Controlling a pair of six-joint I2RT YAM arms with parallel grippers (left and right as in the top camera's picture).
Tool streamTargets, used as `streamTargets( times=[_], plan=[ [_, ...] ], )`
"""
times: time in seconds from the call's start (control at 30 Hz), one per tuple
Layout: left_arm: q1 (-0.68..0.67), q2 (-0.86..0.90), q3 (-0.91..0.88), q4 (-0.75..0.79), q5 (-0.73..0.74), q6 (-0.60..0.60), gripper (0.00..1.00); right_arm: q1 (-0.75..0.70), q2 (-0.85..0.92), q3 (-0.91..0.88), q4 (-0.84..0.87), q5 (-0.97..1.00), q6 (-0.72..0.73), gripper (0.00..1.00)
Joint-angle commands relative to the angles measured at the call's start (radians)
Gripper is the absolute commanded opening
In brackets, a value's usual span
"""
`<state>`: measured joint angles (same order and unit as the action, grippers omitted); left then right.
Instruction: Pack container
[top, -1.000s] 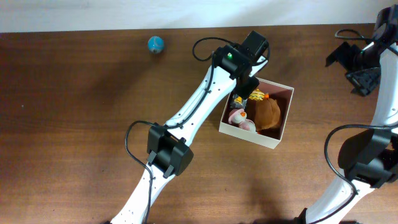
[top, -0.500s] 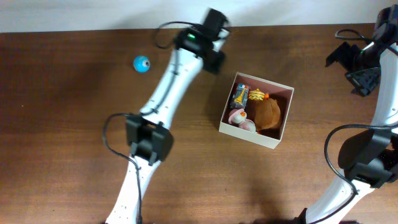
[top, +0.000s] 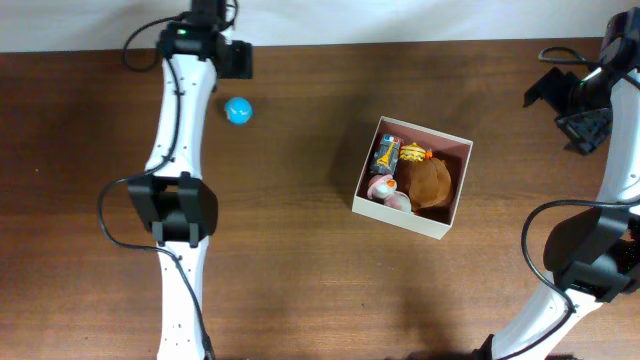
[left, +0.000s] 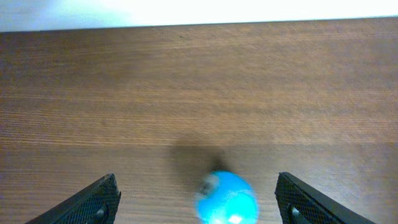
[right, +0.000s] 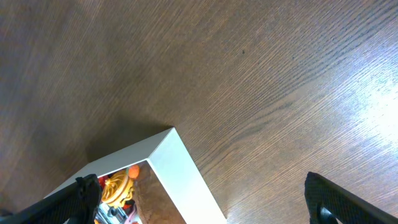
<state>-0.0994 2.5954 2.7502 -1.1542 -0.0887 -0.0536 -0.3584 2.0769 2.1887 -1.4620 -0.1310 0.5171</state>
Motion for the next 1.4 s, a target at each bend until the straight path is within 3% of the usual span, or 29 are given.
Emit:
streamTargets(
  times=[0.0,0.6,1.0,1.23,1.37],
  plan=[
    [0.002,0.042,-0.003,0.018,0.06,0.005,0.82,0.005,-0.009,-0.005,0.0,0.011,0.0,0.99],
    [-0.154,0.154,-0.003,0.093,0.082,0.047,0.83,0.005,-0.009,-0.005,0.0,0.011,0.0,0.99],
    [-0.173,0.199,-0.003,0.017,0.065,0.047,0.82,0.005,-0.009,-0.005,0.0,0.011,0.0,0.99],
    [-0.171,0.201,-0.003,-0.011,0.043,0.046,0.7,0.005,-0.009,-0.005,0.0,0.011,0.0,0.99],
    [-0.171,0.201,-0.003,-0.037,0.043,0.046,0.57,0.005,-0.009,-0.005,0.0,0.011,0.0,0.99]
  ],
)
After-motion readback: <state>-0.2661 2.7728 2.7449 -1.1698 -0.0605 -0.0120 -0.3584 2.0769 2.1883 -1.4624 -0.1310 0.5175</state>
